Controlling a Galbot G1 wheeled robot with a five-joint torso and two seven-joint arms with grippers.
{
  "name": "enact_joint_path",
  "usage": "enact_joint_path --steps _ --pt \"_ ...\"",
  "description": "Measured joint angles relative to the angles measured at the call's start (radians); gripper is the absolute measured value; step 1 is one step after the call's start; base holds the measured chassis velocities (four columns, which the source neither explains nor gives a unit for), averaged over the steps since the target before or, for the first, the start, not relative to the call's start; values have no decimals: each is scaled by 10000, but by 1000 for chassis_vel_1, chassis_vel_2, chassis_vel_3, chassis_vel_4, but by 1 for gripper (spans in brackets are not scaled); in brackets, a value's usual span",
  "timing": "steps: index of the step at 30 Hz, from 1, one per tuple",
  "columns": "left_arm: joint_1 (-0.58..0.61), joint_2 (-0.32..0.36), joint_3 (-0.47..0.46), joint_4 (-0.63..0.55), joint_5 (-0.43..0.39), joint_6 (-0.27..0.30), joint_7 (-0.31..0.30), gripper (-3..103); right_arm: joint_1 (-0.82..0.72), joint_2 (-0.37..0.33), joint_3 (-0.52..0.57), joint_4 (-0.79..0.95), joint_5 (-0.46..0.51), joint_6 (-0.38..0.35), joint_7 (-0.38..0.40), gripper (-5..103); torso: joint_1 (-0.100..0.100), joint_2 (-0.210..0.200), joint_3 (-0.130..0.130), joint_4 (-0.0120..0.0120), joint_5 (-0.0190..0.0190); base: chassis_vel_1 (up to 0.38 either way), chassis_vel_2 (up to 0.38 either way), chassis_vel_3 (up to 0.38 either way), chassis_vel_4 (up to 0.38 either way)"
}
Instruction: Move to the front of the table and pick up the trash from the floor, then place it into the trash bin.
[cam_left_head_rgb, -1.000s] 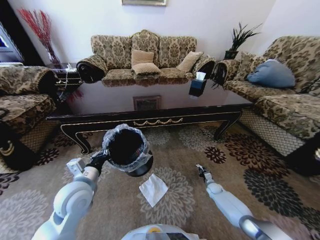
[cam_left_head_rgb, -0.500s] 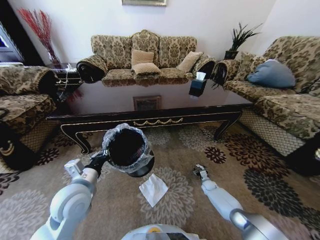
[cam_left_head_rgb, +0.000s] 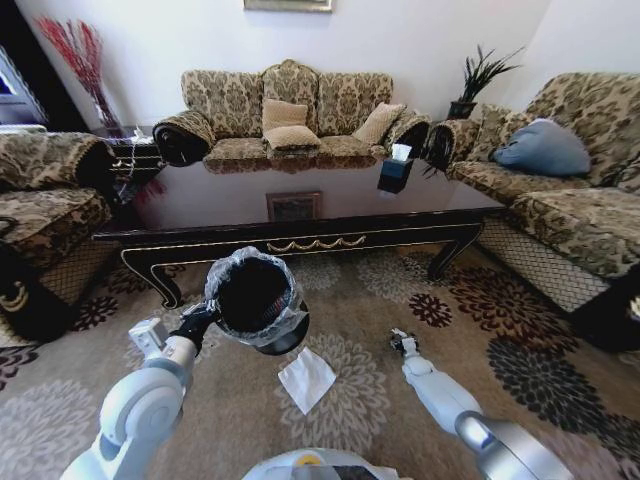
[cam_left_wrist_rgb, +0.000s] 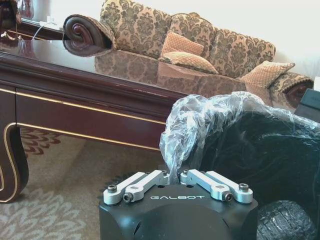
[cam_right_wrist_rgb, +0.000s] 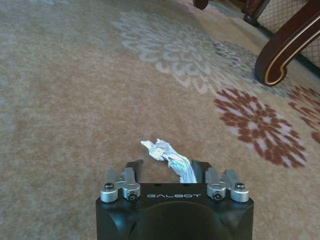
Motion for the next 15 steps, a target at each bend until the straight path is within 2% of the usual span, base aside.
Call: enact_joint_path --steps 4,6,9,10,12,15 --pt "0 45 0 0 0 0 0 3 -8 -17 -12 -7 -67 -6 -39 39 0 0 0 2 4 0 0 0 0" --pt "-1 54 0 0 0 0 1 3 -23 -53 -3 -9 -127 -6 -40 39 0 0 0 3 3 0 0 0 0" --pt "-13 62 25 1 0 0 1 3 -105 -227 70 9 -247 -10 -39 22 0 0 0 -3 3 0 0 0 0" --pt "-13 62 25 1 0 0 1 3 -105 -227 70 9 -247 -10 -39 22 0 0 0 -3 3 0 0 0 0" --pt "-15 63 65 0 -2 0 5 3 -141 -357 141 43 -326 -9 -37 12 0 0 0 -4 3 0 0 0 0" --pt "-18 65 87 -4 -1 0 5 3 -169 -490 198 89 -361 15 -35 7 0 0 0 -3 1 0 0 0 0"
